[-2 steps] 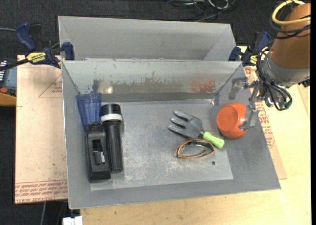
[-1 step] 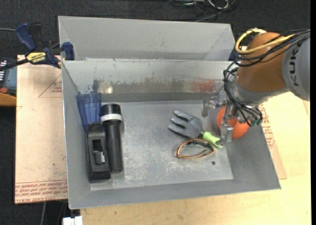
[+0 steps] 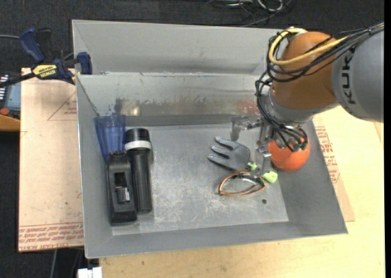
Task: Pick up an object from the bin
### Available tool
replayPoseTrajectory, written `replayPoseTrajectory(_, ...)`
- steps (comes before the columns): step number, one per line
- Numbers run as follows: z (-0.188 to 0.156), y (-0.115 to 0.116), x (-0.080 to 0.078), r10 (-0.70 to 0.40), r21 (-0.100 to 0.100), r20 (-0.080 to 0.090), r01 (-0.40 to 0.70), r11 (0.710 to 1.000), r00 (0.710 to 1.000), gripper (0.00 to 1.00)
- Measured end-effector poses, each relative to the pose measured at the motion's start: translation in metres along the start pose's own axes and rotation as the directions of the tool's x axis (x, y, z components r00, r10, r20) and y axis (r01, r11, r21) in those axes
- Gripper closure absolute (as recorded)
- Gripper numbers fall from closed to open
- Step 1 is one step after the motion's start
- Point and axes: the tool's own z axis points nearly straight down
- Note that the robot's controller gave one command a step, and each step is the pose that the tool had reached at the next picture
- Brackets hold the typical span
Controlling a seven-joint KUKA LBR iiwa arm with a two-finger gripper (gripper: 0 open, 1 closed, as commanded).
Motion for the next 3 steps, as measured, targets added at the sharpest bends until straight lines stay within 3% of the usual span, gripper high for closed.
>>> replayPoseTrajectory(1, 0.024, -0.001, 0.017, 0.025, -0.004, -0.01, -0.025, 1.0, 1.0, 0.0)
replayPoseTrajectory(2, 0.091, -0.005, 0.009, 0.336, -0.001, 0.004, -0.336, 0.942, 0.942, 0.0)
replayPoseTrajectory(3, 0.087, -0.01, 0.003, -0.232, 0.0, 0.004, 0.232, 0.973, 0.973, 1.0)
